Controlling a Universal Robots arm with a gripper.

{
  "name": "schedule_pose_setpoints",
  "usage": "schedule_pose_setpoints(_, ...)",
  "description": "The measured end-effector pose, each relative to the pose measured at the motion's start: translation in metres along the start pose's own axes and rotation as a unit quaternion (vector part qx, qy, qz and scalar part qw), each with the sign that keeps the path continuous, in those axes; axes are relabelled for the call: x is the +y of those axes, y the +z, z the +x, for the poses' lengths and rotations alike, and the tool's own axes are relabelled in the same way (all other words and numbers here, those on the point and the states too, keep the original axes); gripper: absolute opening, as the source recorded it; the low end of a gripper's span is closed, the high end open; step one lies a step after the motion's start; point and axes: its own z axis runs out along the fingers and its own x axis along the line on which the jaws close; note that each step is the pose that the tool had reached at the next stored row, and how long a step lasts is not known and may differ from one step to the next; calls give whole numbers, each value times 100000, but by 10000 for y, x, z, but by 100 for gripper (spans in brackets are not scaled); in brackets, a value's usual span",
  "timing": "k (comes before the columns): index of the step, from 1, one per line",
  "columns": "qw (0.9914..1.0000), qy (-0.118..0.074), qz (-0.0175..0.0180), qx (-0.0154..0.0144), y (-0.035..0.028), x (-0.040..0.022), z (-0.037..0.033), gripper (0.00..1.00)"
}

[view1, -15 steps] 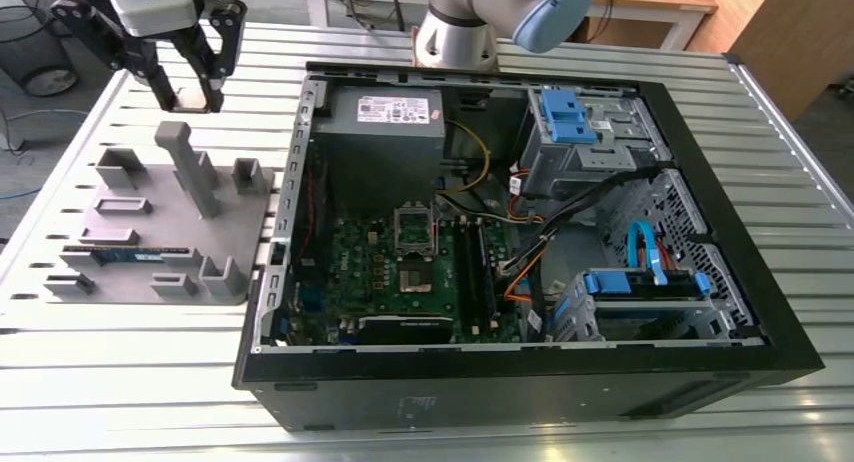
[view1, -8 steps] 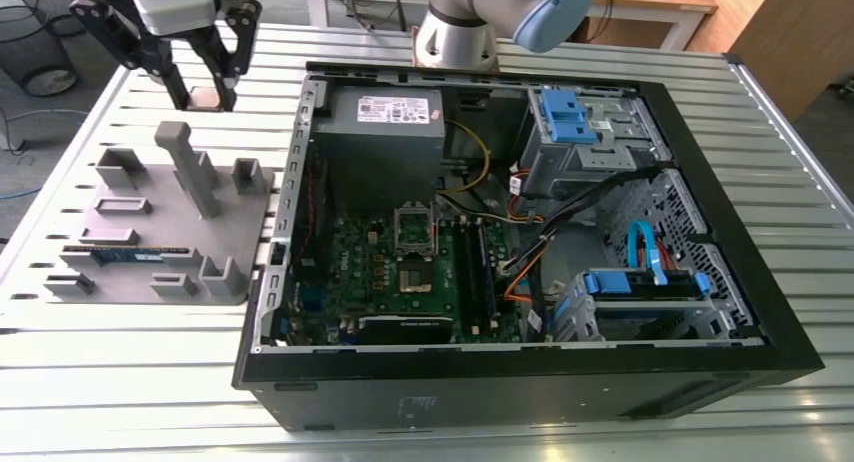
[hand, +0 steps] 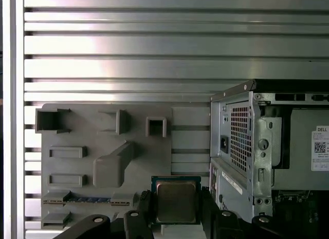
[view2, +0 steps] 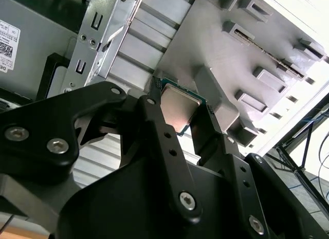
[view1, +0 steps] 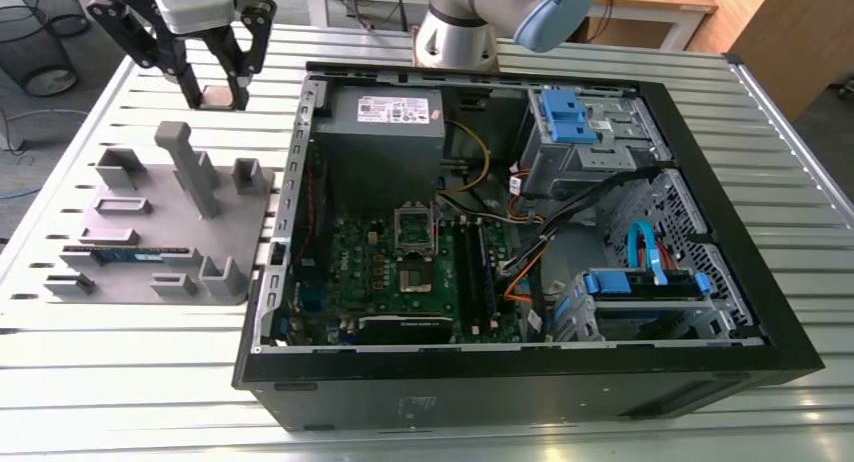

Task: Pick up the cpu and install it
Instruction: 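Pick up the cpu and move it towards the insertion slot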

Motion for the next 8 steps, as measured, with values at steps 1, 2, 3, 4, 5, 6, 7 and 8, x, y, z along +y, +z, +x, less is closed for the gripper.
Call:
schedule_pose_setpoints(1, 100000, 6, 1, 0, 0, 0, 0, 47)
schedule_pose_setpoints(2, 100000, 5, 0, -1, 0, 0, 0, 47)
schedule_pose_setpoints(3, 100000, 1, 1, 0, 0, 0, -1, 47)
schedule_pose_setpoints(4, 100000, 1, 0, 0, 0, 0, -1, 47)
schedule_pose_setpoints(5, 100000, 2, 0, -1, 0, 0, -2, 47)
schedule_pose_setpoints(6, 100000, 1, -3, -7, 0, 0, -2, 47)
schedule_pose_setpoints(7, 100000, 0, 4, 2, -5, 0, -2, 47)
schedule_pose_setpoints(8, 100000, 1, 0, -3, -9, 0, -2, 47)
